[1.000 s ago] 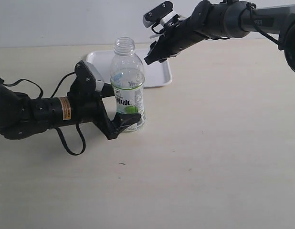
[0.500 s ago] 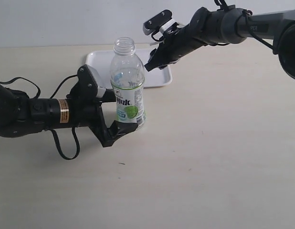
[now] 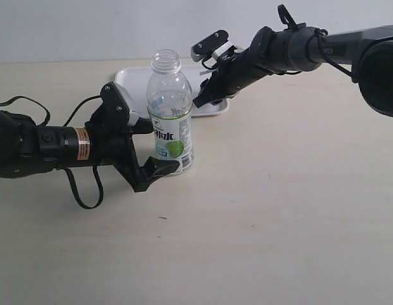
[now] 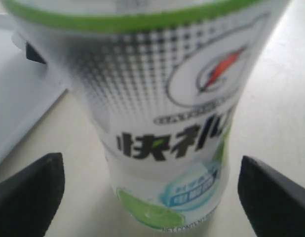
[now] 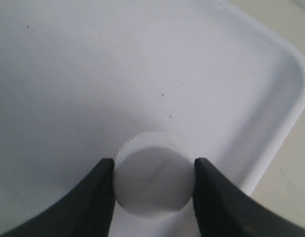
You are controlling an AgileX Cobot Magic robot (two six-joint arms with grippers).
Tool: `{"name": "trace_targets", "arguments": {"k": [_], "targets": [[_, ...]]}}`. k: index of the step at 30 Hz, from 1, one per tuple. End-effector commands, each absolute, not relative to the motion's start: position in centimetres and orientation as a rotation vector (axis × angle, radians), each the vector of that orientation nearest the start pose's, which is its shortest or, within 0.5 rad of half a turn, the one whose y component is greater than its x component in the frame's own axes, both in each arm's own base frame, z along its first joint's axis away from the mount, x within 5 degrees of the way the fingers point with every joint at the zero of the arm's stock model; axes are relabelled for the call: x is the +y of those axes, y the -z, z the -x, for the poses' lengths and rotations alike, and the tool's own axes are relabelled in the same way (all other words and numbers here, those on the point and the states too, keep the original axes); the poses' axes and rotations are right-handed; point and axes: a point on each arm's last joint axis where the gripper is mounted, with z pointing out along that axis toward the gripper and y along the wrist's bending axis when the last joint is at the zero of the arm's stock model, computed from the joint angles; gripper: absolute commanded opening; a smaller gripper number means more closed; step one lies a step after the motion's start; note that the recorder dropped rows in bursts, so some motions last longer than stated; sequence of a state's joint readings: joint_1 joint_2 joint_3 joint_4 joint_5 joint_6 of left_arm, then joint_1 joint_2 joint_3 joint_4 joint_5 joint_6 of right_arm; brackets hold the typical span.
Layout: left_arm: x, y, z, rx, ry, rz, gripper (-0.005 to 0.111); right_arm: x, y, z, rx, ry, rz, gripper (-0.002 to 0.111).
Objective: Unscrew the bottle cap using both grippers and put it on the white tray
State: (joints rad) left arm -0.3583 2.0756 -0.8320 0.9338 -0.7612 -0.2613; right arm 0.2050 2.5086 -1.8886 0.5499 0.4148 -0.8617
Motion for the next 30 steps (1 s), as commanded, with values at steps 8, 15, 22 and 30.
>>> {"name": "trace_targets", "arguments": {"k": [8,15,22,30], "targets": [[-16.8,-8.7,-31.2,1.811,0.551,-1.147,0.090,12.7,-9.4,-52.0,2.298,-0.186,0.760,0.065],[-16.9,-9.0,-31.1,1.806,0.564,-1.164,0.090,12.8,-13.5,-51.9,2.250,-0.201,0.737,0.069],[-16.4,-9.7,-30.2,1.838,0.545,-1.171,0.070,12.9,-17.3,-51.2,2.221,-0.223,0.752,0.069],[-16.0,-9.8,-29.2,1.853,0.546,-1.180,0.069,12.1,-20.6,-50.1,2.290,-0.166,0.714,0.061]]}}
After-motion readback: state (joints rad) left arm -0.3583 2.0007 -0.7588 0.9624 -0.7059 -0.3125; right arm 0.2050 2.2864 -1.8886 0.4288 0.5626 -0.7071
